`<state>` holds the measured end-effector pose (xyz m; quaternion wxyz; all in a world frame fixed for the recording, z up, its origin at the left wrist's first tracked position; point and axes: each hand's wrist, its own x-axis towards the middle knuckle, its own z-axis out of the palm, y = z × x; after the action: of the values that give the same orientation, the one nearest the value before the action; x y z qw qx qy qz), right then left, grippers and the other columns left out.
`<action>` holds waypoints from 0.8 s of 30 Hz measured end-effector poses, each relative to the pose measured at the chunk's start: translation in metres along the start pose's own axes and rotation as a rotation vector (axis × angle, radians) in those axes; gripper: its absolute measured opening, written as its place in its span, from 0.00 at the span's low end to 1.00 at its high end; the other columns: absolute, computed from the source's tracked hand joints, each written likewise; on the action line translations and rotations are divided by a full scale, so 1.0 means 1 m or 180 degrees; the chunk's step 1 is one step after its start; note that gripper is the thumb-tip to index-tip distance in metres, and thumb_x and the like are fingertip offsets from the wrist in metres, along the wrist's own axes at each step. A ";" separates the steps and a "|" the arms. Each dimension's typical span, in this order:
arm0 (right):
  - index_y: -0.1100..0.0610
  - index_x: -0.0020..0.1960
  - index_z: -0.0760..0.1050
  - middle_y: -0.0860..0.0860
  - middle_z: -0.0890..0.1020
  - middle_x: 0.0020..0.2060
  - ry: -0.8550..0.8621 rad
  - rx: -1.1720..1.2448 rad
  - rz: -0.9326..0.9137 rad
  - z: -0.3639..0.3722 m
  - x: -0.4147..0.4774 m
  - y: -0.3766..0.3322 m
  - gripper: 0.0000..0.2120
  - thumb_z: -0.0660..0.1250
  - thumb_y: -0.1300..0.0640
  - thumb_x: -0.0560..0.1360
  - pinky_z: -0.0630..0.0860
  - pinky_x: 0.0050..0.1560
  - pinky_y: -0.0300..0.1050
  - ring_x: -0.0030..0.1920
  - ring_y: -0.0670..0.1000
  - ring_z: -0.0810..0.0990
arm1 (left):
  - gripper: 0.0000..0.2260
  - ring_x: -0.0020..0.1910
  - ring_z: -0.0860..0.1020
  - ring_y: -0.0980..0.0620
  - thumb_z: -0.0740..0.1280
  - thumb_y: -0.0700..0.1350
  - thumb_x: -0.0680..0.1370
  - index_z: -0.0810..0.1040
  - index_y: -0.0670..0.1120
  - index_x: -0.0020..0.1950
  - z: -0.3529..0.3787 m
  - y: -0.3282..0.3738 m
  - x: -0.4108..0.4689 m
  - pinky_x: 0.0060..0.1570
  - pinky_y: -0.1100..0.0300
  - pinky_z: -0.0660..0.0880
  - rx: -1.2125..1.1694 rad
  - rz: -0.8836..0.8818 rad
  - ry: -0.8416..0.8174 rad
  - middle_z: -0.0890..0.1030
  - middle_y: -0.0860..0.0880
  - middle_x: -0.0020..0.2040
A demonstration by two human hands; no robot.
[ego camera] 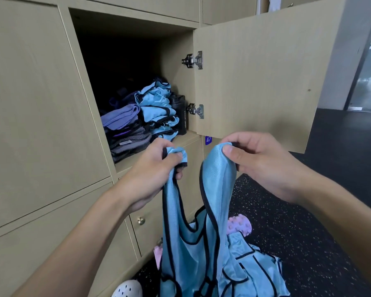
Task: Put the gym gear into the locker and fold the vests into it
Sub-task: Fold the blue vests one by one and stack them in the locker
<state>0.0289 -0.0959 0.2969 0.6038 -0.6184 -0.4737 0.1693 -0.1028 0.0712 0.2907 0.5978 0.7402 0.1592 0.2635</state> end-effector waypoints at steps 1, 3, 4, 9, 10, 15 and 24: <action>0.53 0.44 0.83 0.55 0.82 0.43 -0.0138 0.0166 -0.0001 -0.001 -0.001 -0.001 0.06 0.68 0.57 0.78 0.72 0.49 0.54 0.45 0.54 0.76 | 0.03 0.37 0.74 0.47 0.63 0.39 0.83 0.71 0.44 0.50 -0.002 -0.002 0.000 0.42 0.54 0.71 0.0124 0.0113 -0.0009 0.77 0.43 0.40; 0.52 0.43 0.84 0.54 0.81 0.41 -0.0496 0.0542 0.0053 -0.002 -0.003 -0.005 0.04 0.70 0.54 0.74 0.72 0.48 0.49 0.44 0.52 0.76 | 0.03 0.40 0.75 0.39 0.70 0.44 0.79 0.77 0.46 0.49 -0.004 -0.007 0.002 0.45 0.47 0.74 0.0412 0.0344 0.0124 0.80 0.40 0.42; 0.53 0.43 0.83 0.52 0.81 0.40 -0.0732 0.0729 0.0086 -0.002 -0.004 -0.007 0.05 0.69 0.56 0.75 0.74 0.48 0.46 0.42 0.50 0.78 | 0.05 0.42 0.78 0.36 0.73 0.46 0.77 0.79 0.46 0.48 -0.004 -0.008 0.003 0.47 0.44 0.77 0.0541 0.0427 0.0253 0.82 0.39 0.44; 0.57 0.47 0.82 0.50 0.84 0.43 -0.0891 0.0545 0.0079 0.011 -0.008 -0.009 0.05 0.67 0.59 0.75 0.76 0.46 0.37 0.44 0.46 0.80 | 0.10 0.34 0.80 0.49 0.77 0.41 0.72 0.78 0.39 0.40 0.010 -0.002 -0.004 0.38 0.52 0.77 0.0479 0.0727 0.0497 0.84 0.40 0.39; 0.56 0.48 0.82 0.50 0.84 0.44 -0.0722 0.0270 0.0034 0.015 -0.008 -0.007 0.05 0.67 0.59 0.76 0.76 0.47 0.37 0.45 0.46 0.80 | 0.13 0.34 0.79 0.47 0.78 0.42 0.72 0.76 0.37 0.39 0.012 -0.002 -0.005 0.36 0.50 0.76 0.0443 0.0767 0.0510 0.83 0.36 0.40; 0.46 0.43 0.84 0.48 0.79 0.53 0.0117 -0.0488 -0.0056 0.027 -0.004 -0.001 0.10 0.70 0.60 0.76 0.74 0.56 0.40 0.51 0.44 0.78 | 0.19 0.37 0.79 0.42 0.79 0.45 0.69 0.70 0.38 0.37 0.018 -0.002 -0.005 0.39 0.46 0.74 0.0099 0.0718 0.0443 0.81 0.30 0.42; 0.54 0.46 0.85 0.47 0.86 0.42 0.0602 -0.0638 0.0063 0.020 0.000 -0.002 0.08 0.67 0.61 0.79 0.78 0.49 0.41 0.44 0.46 0.83 | 0.07 0.37 0.80 0.49 0.74 0.39 0.74 0.76 0.45 0.45 0.016 0.004 -0.005 0.41 0.54 0.77 0.0048 0.0799 0.0381 0.83 0.48 0.37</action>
<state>0.0126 -0.0844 0.2943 0.5791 -0.6935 -0.4231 0.0681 -0.0982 0.0547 0.2912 0.5440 0.7417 0.1027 0.3786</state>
